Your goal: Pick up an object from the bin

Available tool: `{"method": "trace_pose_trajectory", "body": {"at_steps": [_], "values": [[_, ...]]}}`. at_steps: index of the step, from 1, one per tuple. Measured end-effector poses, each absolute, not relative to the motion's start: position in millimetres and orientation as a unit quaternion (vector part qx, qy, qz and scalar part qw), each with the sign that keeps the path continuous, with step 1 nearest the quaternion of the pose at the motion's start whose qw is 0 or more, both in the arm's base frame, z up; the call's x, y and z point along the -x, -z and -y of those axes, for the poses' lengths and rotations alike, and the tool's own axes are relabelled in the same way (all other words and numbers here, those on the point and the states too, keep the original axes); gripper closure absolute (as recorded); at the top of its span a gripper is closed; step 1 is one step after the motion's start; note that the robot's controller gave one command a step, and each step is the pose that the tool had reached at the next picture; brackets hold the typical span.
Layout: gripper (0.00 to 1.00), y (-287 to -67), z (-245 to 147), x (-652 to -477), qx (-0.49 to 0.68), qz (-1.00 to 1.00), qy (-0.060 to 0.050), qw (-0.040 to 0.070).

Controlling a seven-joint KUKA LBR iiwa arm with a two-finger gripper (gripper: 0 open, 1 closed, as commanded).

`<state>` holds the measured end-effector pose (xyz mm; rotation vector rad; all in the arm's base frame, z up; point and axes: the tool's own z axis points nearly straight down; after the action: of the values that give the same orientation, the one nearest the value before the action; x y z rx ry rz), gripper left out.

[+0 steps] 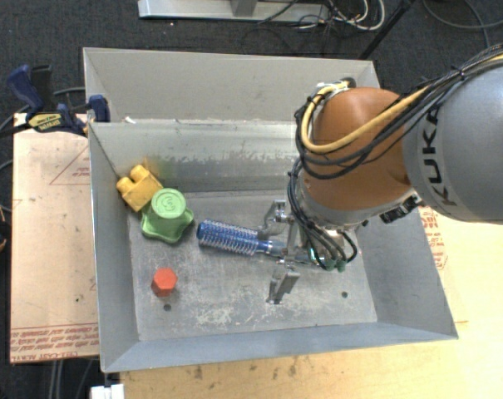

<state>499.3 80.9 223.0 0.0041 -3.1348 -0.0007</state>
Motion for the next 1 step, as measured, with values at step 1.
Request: {"method": "trace_pose_trajectory", "body": {"at_steps": [1], "values": [[0.0,-90.5,-70.3,-601.7,-0.002,1.0,0.0,0.0]]}}
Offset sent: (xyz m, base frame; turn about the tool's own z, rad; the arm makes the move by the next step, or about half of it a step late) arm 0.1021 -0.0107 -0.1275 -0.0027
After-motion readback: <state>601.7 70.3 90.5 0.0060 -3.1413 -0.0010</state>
